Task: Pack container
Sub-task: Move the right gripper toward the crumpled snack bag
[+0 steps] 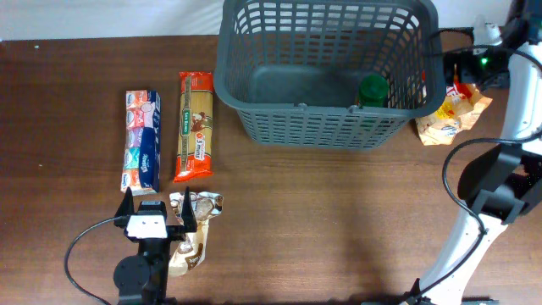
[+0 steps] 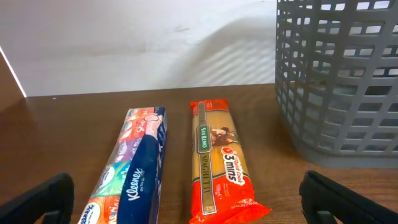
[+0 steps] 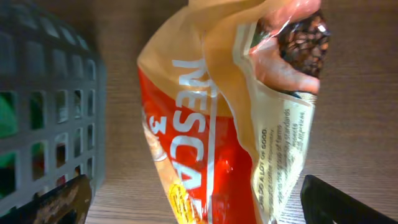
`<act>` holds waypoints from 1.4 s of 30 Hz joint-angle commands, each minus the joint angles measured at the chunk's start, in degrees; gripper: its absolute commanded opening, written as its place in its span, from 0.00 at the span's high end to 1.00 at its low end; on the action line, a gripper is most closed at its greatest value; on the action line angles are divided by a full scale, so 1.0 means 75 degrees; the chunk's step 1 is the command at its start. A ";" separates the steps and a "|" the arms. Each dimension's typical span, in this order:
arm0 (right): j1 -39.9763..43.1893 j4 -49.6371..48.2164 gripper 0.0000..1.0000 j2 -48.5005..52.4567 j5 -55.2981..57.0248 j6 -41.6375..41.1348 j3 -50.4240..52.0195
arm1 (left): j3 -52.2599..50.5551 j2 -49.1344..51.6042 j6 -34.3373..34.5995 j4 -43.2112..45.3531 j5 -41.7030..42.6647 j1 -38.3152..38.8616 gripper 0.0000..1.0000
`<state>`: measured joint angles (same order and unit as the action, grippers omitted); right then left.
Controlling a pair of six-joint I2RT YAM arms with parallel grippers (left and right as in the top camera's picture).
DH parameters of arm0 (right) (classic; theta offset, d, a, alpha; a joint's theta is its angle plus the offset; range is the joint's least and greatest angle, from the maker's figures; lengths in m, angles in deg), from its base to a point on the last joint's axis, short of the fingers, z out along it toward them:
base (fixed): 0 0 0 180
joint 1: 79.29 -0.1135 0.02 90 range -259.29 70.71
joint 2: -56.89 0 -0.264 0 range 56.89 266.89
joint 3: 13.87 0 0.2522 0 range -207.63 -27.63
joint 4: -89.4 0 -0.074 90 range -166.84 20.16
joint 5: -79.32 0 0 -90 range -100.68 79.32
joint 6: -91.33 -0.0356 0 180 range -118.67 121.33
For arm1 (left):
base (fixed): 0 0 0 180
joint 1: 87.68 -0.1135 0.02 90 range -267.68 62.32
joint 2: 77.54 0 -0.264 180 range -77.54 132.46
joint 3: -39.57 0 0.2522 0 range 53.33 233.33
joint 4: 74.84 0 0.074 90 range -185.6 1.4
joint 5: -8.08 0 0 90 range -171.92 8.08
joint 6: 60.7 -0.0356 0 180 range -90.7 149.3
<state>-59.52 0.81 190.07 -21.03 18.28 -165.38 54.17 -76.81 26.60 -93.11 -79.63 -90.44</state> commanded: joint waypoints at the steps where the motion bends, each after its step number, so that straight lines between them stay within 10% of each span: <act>1: 0.0061 0.0006 0.01 0.0216 0.0332 0.0026 0.0041 | -0.0047 -0.0058 0.0073 -0.0009 -0.0052 -0.0047 0.01; 42: -0.0157 -0.0213 0.03 0.1180 0.0417 -0.0122 0.1139 | -0.0047 -0.0058 0.0073 -0.0009 -0.0052 -0.0047 0.01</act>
<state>-59.43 -0.42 196.46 -17.31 17.83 -158.72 54.17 -76.81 26.58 -93.11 -79.63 -90.44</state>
